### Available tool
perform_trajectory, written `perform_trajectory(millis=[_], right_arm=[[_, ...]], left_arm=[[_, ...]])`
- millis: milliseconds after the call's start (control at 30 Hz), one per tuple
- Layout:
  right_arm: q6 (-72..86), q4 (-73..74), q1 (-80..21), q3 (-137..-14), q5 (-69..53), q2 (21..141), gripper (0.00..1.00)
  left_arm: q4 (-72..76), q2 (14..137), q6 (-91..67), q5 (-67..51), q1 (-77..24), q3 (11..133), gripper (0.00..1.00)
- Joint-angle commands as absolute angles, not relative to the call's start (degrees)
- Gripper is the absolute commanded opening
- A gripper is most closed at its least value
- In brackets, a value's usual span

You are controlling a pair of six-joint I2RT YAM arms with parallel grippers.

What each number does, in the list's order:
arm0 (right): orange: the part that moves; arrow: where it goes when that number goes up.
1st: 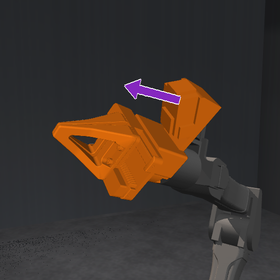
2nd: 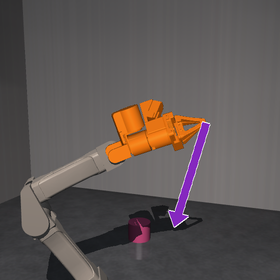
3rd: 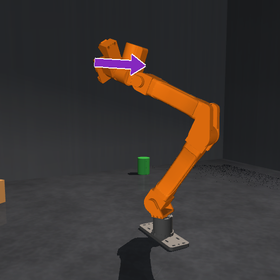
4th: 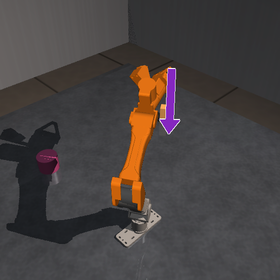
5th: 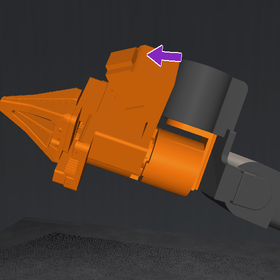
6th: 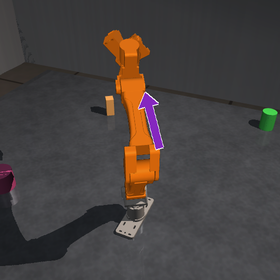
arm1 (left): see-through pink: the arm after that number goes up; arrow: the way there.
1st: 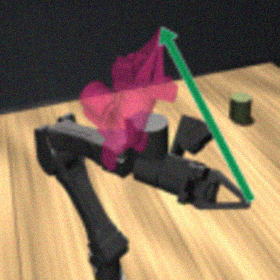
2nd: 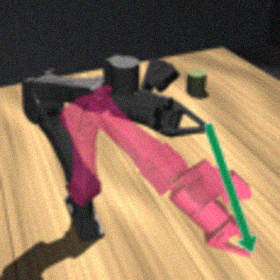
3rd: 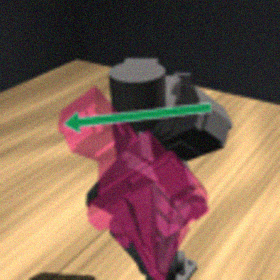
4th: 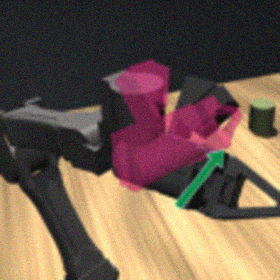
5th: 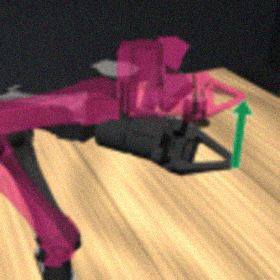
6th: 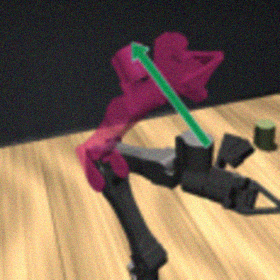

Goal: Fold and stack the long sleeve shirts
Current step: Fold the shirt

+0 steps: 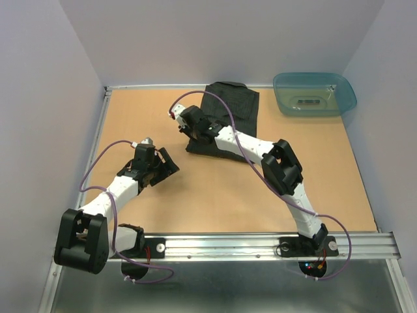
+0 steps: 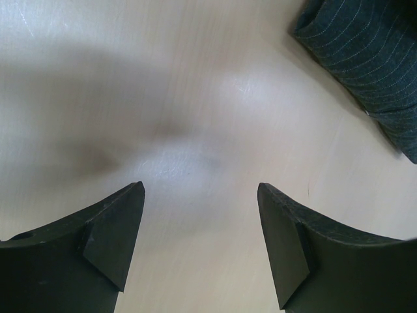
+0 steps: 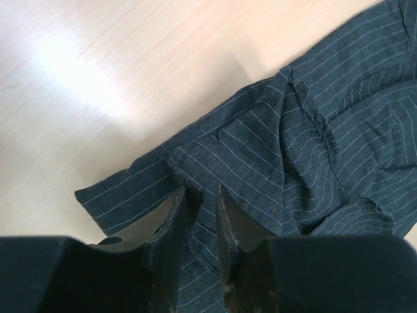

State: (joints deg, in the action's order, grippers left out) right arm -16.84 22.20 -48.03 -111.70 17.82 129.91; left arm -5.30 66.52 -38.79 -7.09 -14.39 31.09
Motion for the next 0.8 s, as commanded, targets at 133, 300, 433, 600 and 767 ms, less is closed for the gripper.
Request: perform_trajectory(millis=[133, 300, 433, 600, 767], right_arm=[[-17.1, 20.0, -46.0, -113.6, 21.1, 128.6, 0.05], [-16.4, 19.6, -43.4, -113.7, 21.9, 127.5, 0.01], [-13.6, 19.4, -39.8, -113.5, 20.7, 126.0, 0.01], [-11.6, 19.2, -36.6, -113.7, 21.1, 125.6, 0.01], [-10.2, 18.8, -33.8, -115.1, 22.0, 126.4, 0.01]], left_arm=[[-4.5, 64.6, -37.6, -7.2, -14.2, 30.1, 0.81], [-4.6, 64.5, -37.6, -7.3, -14.2, 30.1, 0.81], [-4.7, 64.2, -37.5, -7.3, -14.2, 30.1, 0.81], [-4.7, 64.2, -37.5, -7.4, -14.2, 30.1, 0.81], [-4.7, 64.2, -37.4, -7.5, -14.2, 30.2, 0.81]])
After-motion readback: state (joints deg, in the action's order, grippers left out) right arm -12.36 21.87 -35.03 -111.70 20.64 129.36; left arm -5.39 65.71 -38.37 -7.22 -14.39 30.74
